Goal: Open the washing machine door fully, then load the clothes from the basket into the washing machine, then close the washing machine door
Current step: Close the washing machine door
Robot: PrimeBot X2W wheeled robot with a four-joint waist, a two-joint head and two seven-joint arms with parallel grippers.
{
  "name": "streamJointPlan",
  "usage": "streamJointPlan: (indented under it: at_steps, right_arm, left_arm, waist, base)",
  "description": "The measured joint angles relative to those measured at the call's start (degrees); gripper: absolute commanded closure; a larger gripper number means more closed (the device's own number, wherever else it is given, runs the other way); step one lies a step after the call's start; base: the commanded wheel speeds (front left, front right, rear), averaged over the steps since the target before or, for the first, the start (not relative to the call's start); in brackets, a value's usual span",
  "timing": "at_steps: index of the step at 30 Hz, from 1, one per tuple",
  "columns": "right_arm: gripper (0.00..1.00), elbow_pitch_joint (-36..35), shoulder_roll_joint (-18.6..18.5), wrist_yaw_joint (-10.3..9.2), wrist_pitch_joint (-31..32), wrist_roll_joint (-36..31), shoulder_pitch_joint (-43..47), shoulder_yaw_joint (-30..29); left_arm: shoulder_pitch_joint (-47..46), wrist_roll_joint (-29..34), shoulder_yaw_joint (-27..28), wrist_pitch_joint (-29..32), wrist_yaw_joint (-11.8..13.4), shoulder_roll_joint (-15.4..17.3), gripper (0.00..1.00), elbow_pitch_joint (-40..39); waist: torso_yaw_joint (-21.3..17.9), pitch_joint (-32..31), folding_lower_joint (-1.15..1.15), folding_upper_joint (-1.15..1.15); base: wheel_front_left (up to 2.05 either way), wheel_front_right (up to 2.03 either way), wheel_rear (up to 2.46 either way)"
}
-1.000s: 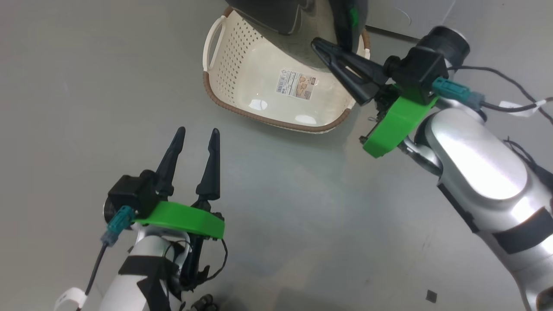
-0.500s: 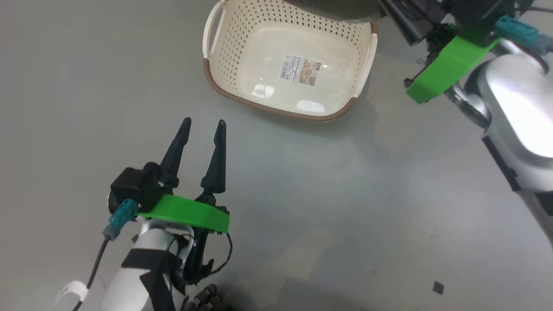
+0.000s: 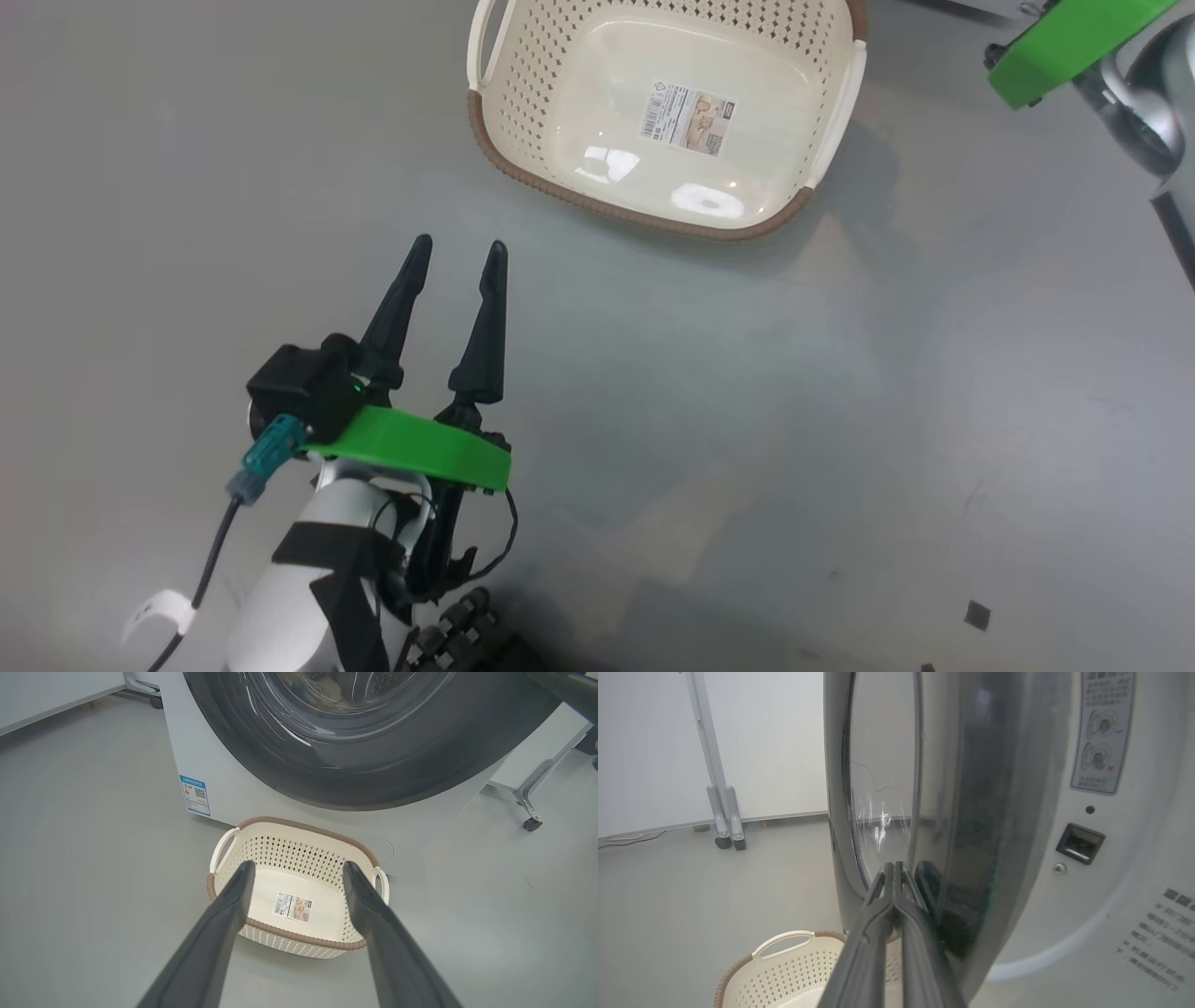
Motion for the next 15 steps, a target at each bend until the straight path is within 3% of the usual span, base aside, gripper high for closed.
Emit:
streamJointPlan:
  at_steps: [15]
  right_arm:
    - [1.00,6.78,-1.71,0.00,0.00,-2.64,-8.53,-1.51]
  left_arm:
    - [-0.43,-1.57,-1.60,0.00,0.00,-0.09,0.00,-0.29]
  waist:
    - [1.70,1.99,-0.01,0.00]
  base:
    - [0.00,0.00,0.00]
